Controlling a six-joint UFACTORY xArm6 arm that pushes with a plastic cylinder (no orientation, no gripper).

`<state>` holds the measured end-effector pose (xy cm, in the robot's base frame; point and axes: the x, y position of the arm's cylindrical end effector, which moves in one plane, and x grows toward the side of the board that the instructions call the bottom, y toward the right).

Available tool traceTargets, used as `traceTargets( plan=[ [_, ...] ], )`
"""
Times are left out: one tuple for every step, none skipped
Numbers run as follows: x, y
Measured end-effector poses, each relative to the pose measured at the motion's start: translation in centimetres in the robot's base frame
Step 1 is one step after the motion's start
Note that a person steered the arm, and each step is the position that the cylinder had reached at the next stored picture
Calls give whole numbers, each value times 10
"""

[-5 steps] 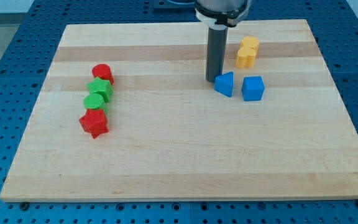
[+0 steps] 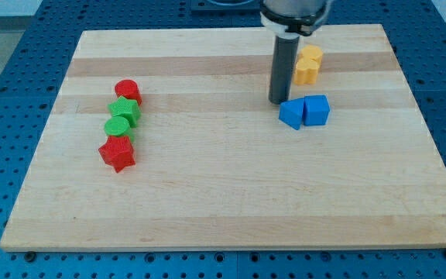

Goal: Separate the red blocks from the green blocks

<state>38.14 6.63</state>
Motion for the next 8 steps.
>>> traceTargets(
  plan=[
    [-1, -34],
    [-1, -58],
    [-1, -61],
    [0, -61],
    [11, -61],
    [35, -62],
    [41, -80],
    [31, -111]
  ],
)
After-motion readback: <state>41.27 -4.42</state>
